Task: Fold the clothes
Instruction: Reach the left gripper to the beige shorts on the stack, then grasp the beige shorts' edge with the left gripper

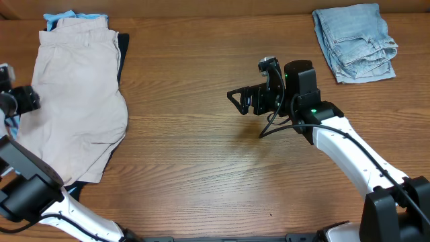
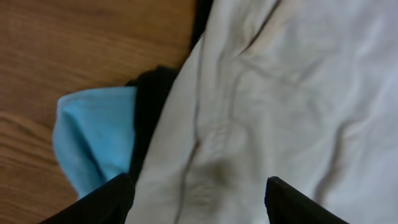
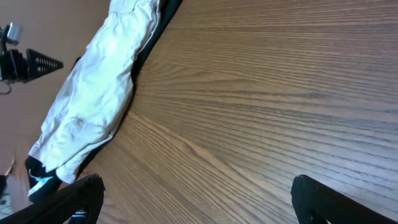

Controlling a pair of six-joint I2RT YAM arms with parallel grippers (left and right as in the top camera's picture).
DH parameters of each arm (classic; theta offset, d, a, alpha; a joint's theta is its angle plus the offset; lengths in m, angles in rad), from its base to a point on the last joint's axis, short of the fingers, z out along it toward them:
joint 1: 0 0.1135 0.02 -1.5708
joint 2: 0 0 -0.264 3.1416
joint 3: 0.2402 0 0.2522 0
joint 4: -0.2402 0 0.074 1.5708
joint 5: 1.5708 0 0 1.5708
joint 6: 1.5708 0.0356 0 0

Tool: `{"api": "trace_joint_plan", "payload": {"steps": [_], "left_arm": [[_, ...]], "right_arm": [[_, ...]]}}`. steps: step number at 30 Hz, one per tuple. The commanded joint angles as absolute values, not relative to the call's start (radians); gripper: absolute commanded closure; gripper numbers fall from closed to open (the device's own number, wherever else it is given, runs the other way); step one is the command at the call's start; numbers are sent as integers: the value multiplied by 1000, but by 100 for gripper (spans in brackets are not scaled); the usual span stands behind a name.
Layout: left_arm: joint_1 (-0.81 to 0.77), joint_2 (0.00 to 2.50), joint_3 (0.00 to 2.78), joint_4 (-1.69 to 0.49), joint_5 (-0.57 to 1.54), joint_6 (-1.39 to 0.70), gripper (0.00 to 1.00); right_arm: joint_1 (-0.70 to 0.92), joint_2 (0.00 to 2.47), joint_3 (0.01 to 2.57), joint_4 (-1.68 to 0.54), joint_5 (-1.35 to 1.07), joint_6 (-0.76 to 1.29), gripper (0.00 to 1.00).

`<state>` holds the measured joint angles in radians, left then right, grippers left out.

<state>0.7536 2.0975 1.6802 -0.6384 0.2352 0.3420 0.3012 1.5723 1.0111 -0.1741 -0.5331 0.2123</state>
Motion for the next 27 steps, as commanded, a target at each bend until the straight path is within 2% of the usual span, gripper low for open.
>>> {"api": "trace_joint_plan", "payload": {"steps": [1, 14, 21, 26, 27], "left_arm": [[762, 2140, 1712, -653, 229, 426, 31], [741, 2186, 1712, -649, 289, 449, 49], [719, 2186, 1712, -654, 289, 445, 74], [713, 2186, 1710, -653, 286, 445, 75], [713, 2186, 1710, -649, 278, 445, 68]], "right_arm": [[302, 1575, 1034, -165, -508, 209, 1], [302, 1575, 1034, -166, -509, 209, 1], [302, 1575, 1034, -166, -508, 209, 1], [302, 1575, 1034, -170, -509, 209, 1], [302, 1575, 1034, -170, -509, 209, 1]]}}
